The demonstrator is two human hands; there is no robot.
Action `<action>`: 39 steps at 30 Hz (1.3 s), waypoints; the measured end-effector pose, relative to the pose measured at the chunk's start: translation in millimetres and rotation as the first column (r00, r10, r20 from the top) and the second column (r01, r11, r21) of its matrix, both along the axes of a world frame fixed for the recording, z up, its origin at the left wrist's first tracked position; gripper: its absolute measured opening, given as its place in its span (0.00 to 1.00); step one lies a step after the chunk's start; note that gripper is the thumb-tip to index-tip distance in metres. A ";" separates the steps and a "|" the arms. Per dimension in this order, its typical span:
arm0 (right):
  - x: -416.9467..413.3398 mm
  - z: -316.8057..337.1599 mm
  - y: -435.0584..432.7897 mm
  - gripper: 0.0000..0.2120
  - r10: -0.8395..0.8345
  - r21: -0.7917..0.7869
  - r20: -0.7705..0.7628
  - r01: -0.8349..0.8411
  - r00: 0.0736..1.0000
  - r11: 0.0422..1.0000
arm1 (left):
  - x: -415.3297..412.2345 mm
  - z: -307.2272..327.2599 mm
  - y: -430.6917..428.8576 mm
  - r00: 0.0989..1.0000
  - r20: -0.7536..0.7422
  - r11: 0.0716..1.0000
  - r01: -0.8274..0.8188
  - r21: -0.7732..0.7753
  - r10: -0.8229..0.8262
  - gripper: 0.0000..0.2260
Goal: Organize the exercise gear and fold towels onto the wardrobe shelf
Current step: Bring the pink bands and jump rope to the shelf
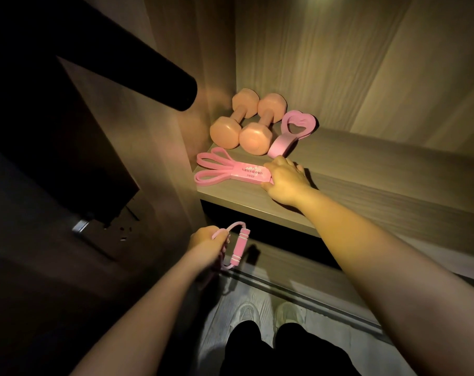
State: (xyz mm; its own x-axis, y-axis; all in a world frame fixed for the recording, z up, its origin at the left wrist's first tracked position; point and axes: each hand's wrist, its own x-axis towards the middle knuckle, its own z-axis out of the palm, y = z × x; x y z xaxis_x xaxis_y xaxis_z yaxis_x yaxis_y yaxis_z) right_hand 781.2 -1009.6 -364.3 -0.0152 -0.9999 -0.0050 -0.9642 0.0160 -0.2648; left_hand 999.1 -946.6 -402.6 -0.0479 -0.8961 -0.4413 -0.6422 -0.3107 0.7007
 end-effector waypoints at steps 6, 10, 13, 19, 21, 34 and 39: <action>21.8 1.4 -1.5 0.31 0.120 -0.028 -0.049 -0.122 0.992 0.992 | -0.2 -3.2 -1.1 1.000 0.005 1.000 0.027 -0.008 -0.027 0.12; 52.2 4.9 -16.1 0.28 0.276 0.053 -0.085 -0.273 0.957 0.961 | -2.5 -5.9 -1.8 0.999 -0.025 0.999 0.036 -0.017 -0.036 0.12; 61.4 -0.8 -18.3 0.27 0.290 0.123 -0.132 -0.275 0.948 0.954 | -1.8 -7.8 -0.7 0.998 -0.032 0.998 0.060 -0.034 -0.061 0.12; 57.0 1.5 -18.6 0.36 0.345 0.040 -0.103 -0.343 0.933 0.938 | -3.9 -10.0 -4.4 0.995 -0.058 0.996 0.084 -0.037 -0.086 0.12; 57.0 -0.2 -18.7 0.37 0.334 0.017 -0.108 -0.335 0.936 0.942 | -4.2 -11.2 -4.3 0.994 -0.056 0.996 0.087 -0.038 -0.089 0.11; 71.3 -12.4 -29.4 0.30 0.208 -0.083 -0.139 -0.221 0.968 0.972 | 0.8 -13.6 -6.3 0.996 -0.068 0.998 0.054 -0.027 -0.055 0.11; 65.7 -10.8 -26.5 0.30 0.226 -0.047 -0.117 -0.233 0.967 0.971 | 0.8 -15.7 -5.0 0.998 -0.058 0.999 0.038 -0.030 -0.040 0.11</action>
State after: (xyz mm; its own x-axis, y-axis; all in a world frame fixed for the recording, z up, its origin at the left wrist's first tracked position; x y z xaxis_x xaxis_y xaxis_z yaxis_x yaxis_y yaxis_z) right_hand 846.8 -1036.2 -375.1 0.2175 -0.9751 0.0435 -0.9634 -0.2216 -0.1506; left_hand 999.9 -951.6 -418.3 -0.1076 -0.9054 -0.4107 -0.6113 -0.2656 0.7455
